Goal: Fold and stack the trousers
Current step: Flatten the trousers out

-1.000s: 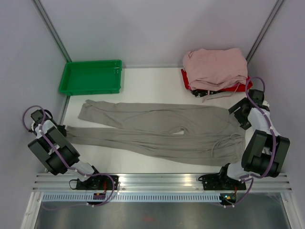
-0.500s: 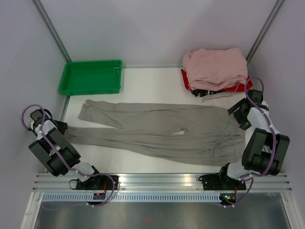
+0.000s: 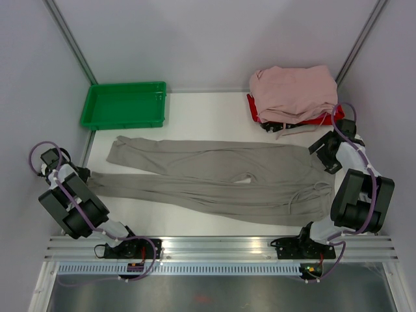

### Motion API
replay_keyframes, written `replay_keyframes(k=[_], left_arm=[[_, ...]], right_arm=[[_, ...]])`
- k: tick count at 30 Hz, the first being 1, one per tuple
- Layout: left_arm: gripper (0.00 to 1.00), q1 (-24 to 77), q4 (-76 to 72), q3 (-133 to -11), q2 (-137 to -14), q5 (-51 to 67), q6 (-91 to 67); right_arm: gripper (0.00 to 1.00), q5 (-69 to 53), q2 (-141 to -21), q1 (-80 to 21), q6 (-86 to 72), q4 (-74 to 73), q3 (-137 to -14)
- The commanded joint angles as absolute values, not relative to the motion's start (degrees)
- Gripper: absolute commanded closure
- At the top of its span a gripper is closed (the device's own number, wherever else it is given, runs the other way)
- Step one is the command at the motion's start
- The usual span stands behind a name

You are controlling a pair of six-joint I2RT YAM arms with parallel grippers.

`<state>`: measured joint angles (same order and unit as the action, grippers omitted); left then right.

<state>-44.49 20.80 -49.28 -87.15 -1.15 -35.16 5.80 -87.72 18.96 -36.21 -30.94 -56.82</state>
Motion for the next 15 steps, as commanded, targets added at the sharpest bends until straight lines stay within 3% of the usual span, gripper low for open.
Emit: replay_keyframes(k=[1, 5, 10, 15], left_arm=[[0.57, -44.9, 15.4, -49.5, -88.2, -0.5, -36.2], [0.53, -44.9, 16.5, -50.7, -88.9, -2.3, -35.3], [0.3, -44.9, 20.6, -51.8, -89.0, -3.0, -34.5], [0.33, -44.9, 21.2, -50.5, -87.7, -4.6, -33.0]], right_arm=[[0.12, 6.1, -86.8, 18.7, -35.3, -31.4, -58.8], [0.12, 6.2, -86.4, 18.7, -35.5, -31.5, -57.7], [0.12, 6.3, -86.5, 18.7, -35.8, -31.5, -57.7], [0.12, 6.5, -86.9, 18.7, -35.5, -31.6, -58.1]])
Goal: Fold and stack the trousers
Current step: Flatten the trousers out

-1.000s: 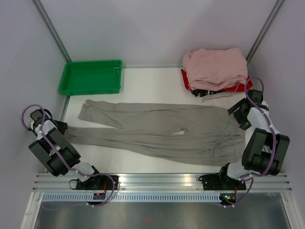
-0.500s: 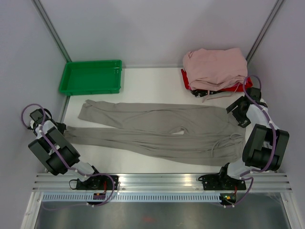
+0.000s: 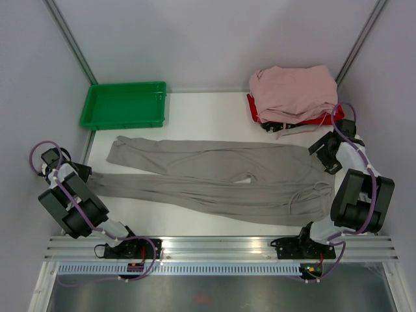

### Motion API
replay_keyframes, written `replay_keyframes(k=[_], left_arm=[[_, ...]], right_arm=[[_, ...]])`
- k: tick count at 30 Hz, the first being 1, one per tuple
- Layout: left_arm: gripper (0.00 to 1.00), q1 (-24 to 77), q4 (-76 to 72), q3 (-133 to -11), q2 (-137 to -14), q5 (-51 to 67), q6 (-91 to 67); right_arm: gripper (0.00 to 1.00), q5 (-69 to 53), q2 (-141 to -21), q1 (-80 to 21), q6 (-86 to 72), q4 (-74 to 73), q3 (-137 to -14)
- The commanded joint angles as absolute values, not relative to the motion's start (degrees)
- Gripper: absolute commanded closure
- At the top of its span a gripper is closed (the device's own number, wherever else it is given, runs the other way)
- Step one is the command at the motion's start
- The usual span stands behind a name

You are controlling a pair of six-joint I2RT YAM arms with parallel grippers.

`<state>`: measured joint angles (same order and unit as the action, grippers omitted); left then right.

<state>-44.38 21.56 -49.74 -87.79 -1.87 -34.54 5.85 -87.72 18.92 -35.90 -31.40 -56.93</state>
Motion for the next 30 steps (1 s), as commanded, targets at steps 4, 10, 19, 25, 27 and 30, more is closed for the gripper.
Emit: replay_keyframes(k=[4, 10, 19, 25, 27, 30], left_arm=[[0.4, -44.9, 18.9, -49.3, -88.4, -3.7, -34.0], [0.43, -44.9, 17.6, -49.2, -90.3, -3.9, -35.1], [0.56, -44.9, 17.2, -49.4, -91.7, -4.6, -34.2], [0.78, -44.9, 17.8, -50.7, -91.7, -5.2, -33.8], [0.86, -44.9, 18.0, -50.9, -91.7, -5.2, -33.6], [0.95, -44.9, 19.1, -51.9, -91.0, -4.8, -33.7]], right_arm=[[0.12, 6.2, -87.5, 18.7, -35.6, -31.6, -58.7], [0.12, 7.0, -87.1, 18.7, -35.2, -32.2, -59.4], [0.12, 7.2, -86.3, 18.7, -35.9, -32.3, -59.1], [0.12, 7.3, -86.0, 18.7, -36.2, -32.4, -58.6], [0.12, 7.4, -85.6, 18.6, -36.5, -32.3, -58.3], [0.12, 7.5, -85.0, 18.6, -36.6, -32.3, -57.7]])
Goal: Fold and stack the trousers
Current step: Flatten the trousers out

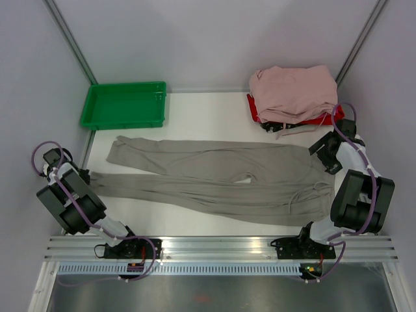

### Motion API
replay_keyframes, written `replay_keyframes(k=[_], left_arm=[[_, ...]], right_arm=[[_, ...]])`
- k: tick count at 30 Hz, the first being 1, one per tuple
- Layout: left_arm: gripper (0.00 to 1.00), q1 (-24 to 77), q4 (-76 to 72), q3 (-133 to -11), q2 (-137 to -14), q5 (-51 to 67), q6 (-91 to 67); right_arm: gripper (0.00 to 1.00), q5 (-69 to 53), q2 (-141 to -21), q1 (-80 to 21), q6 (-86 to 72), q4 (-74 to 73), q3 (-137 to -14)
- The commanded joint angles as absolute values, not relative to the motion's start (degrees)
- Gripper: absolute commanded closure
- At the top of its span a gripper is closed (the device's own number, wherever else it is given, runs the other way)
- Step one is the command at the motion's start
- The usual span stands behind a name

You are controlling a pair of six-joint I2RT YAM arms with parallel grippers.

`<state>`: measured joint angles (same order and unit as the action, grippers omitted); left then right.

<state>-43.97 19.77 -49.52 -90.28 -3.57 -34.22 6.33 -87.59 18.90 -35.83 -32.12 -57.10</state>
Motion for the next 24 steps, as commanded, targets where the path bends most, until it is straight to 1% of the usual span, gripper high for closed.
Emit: replay_keyframes(k=[1, 6, 10, 15, 19, 24], left_arm=[[0.97, -44.9, 19.7, -52.6, -90.6, -4.4, -33.6], [0.98, -44.9, 20.1, -55.1, -87.5, -2.9, -33.8], [0.98, -44.8, 20.0, -57.9, -88.1, -0.4, -36.5], [0.98, -43.6, 17.2, -59.4, -91.3, 2.5, -39.5], [0.97, -41.1, 16.2, -61.6, -95.3, 1.1, -41.3], [0.97, -41.0, 14.4, -62.6, -98.3, 1.2, -43.3]], right_arm=[[0.12, 7.6, -85.0, 18.6, -36.6, -32.3, -57.7], [0.12, 7.6, -84.8, 18.6, -36.8, -32.4, -57.5], [0.11, 7.4, -85.1, 18.5, -37.2, -32.0, -57.4], [0.12, 7.3, -85.4, 18.2, -37.2, -31.9, -57.7], [0.12, 7.5, -85.1, 18.2, -37.1, -32.0, -57.7], [0.12, 7.6, -84.6, 18.1, -37.0, -32.2, -57.9]])
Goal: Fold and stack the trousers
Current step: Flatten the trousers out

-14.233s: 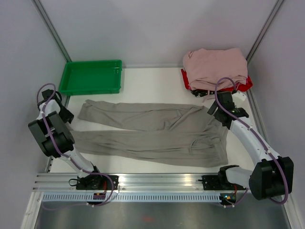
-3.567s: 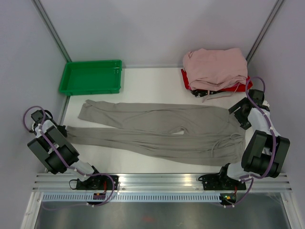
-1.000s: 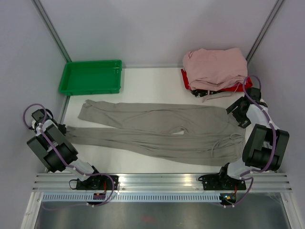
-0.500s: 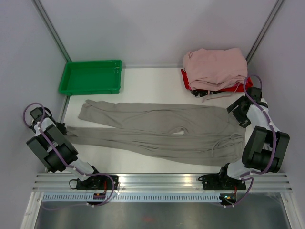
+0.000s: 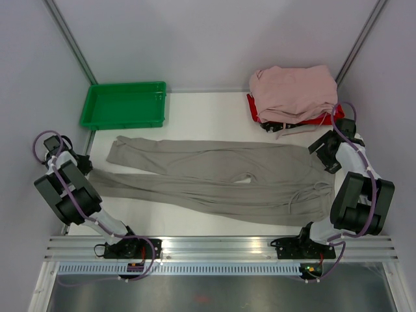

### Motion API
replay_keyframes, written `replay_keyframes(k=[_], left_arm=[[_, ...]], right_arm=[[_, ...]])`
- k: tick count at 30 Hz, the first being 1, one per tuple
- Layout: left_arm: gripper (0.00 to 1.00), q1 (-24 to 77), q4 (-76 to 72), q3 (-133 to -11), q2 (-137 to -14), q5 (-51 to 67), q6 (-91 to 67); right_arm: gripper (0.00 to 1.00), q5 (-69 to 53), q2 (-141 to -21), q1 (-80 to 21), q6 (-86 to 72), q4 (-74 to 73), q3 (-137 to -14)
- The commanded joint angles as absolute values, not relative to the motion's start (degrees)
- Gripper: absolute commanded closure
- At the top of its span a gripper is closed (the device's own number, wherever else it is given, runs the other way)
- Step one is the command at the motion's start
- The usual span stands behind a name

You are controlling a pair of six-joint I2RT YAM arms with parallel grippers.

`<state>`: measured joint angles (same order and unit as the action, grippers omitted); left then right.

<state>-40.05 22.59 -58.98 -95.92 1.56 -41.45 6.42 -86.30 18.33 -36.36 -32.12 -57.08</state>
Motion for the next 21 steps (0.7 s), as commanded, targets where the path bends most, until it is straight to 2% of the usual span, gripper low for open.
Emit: replay_keyframes(k=[1, 6, 8, 9, 10, 11, 12, 13, 15, 19, 21], left_arm=[[0.97, -41.0, 13.7, -62.8, -98.5, 1.3, -43.9], [0.96, -41.0, 13.7, -64.2, -101.0, 0.3, -44.0], [0.91, -41.0, 13.1, -64.4, -101.7, 1.0, -43.9], [0.85, -41.0, 12.5, -64.2, -102.2, 1.4, -43.4], [0.69, -41.0, 12.1, -64.3, -102.4, 1.8, -43.3], [0.57, -41.0, 12.0, -64.3, -102.5, 2.5, -42.9], [0.37, -41.0, 12.3, -64.2, -102.0, 2.7, -42.3], [0.3, -41.0, 13.3, -64.1, -101.7, 2.7, -41.8], [0.21, -41.0, 14.9, -63.3, -99.2, 1.5, -40.1], [0.11, -41.0, 20.5, -60.5, -91.7, -2.8, -38.1], [0.11, -41.2, 24.2, -58.4, -88.3, -5.9, -37.8]], right_arm=[[0.12, 7.6, -84.6, 18.1, -37.1, -32.3, -57.9], [0.12, 7.4, -84.6, 18.1, -37.4, -32.0, -58.0], [0.12, 7.3, -84.9, 18.0, -37.4, -31.7, -58.2], [0.12, 7.1, -85.0, 18.0, -37.4, -31.7, -58.4], [0.12, 6.9, -85.2, 18.0, -37.4, -31.6, -58.5], [0.12, 6.8, -85.3, 17.9, -37.4, -31.6, -58.8], [0.11, 6.8, -85.4, 17.9, -37.2, -31.6, -58.9], [0.12, 6.7, -85.5, 17.9, -37.1, -31.7, -59.0], [0.12, 6.6, -85.5, 17.8, -36.9, -31.6, -59.2], [0.11, 6.8, -85.2, 17.8, -36.3, -31.7, -59.2], [0.11, 6.8, -85.1, 17.7, -36.2, -31.8, -59.4]])
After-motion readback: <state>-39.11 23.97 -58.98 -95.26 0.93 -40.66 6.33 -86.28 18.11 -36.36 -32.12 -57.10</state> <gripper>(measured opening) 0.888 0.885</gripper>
